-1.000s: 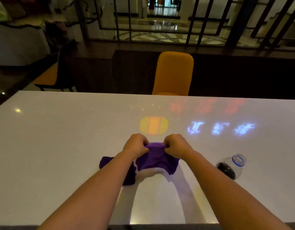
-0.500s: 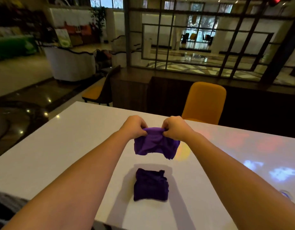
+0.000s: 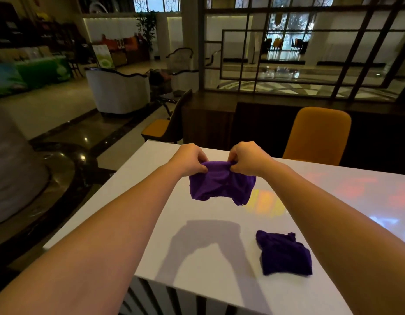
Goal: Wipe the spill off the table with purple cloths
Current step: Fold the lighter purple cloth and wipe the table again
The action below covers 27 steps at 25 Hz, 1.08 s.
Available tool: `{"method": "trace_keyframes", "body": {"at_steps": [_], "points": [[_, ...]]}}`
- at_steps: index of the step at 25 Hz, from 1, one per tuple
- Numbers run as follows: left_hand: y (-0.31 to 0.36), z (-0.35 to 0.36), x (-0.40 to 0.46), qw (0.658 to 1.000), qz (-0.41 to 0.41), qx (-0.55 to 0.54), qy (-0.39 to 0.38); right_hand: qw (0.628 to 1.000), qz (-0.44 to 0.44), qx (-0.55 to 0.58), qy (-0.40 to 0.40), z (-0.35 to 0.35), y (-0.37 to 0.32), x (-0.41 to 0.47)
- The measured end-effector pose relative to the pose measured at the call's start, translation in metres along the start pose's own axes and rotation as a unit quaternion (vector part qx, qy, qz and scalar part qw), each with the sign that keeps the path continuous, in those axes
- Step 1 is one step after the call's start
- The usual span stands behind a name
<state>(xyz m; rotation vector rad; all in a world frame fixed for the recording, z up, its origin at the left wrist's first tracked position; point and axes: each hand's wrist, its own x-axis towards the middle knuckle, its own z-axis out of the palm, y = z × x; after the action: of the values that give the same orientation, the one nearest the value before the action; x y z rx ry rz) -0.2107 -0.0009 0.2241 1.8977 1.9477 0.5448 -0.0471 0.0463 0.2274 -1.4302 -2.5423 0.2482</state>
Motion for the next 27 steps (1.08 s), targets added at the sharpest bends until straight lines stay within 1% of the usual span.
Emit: {"method": "trace_keyframes", "body": {"at_steps": [4,11,17,21,24,27], "points": [[-0.021,-0.009,0.001,1.000,-0.007,0.002,-0.026,1.000,0.011,-0.008,-0.012,0.015,-0.016,0.012],[-0.046,0.009,0.010,0.998,-0.038,-0.010,-0.039,0.998,0.021,-0.013,-0.057,0.044,-0.017,0.028],[-0.088,0.052,0.010,0.993,-0.055,-0.045,-0.096,0.988,0.046,0.011,-0.146,0.091,-0.016,0.025],[-0.127,0.075,0.017,0.987,-0.064,-0.070,-0.133,0.978,0.085,0.050,-0.184,0.130,-0.022,0.028],[-0.152,0.094,0.024,0.983,-0.058,-0.078,-0.154,0.971,0.124,0.066,-0.192,0.158,-0.024,0.028],[-0.176,0.120,0.031,0.984,-0.041,-0.075,-0.158,0.963,0.176,0.067,-0.192,0.186,-0.022,0.024]]}}
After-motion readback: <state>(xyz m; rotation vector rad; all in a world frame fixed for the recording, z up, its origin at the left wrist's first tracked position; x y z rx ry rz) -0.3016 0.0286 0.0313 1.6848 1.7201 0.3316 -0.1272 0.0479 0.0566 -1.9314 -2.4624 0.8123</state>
